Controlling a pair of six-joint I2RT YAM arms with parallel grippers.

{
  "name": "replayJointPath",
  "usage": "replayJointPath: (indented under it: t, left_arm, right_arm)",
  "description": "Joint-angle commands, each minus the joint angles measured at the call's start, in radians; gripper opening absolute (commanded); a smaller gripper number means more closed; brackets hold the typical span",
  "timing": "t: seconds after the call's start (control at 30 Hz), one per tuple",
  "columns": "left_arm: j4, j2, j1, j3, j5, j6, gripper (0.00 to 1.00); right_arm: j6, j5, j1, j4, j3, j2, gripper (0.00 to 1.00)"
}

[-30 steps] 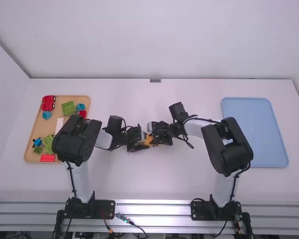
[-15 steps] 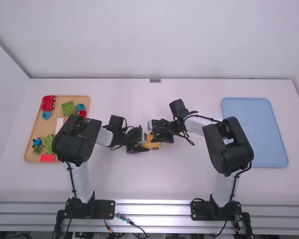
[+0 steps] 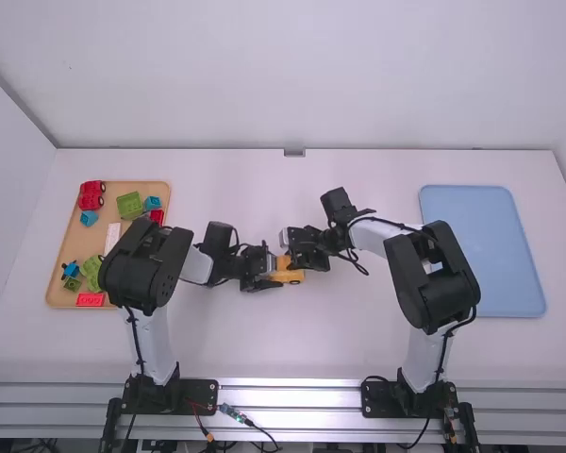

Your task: Assemble lego blocks to make yellow taxi

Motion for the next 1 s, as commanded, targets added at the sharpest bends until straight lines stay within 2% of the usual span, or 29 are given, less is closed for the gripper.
replayJointPath:
  t: [0.0,0.3,0.43,0.63,0.97]
  left_arm:
    - [0.009,0.018,-0.009,-0.029,-0.065,-0.011,0.24]
    - [-0.002,0.018,-0.009,-0.031,-0.064,-0.017,0.24]
    - [-0.066,0.018,-0.009,0.004,-0.110,-0.025,0.21]
    - [-0.139,0.018,-0.009,0.047,-0.106,-0.028,0.17]
    - [-0.064,0.018,-0.009,0.010,-0.110,-0.041,0.15]
  right_arm:
    - [0.003,-0.027,-0.003,-0.010,0.010,0.009,0.09]
    - [0.003,-0.085,-0.017,-0.010,0.034,0.009,0.11]
    - [-0.016,-0.079,-0.016,-0.057,0.051,0.009,0.11]
    - [-0.050,-0.086,-0.011,-0.046,0.023,0.009,0.12]
    - [-0.050,-0.083,-0.010,-0.028,0.009,0.009,0.11]
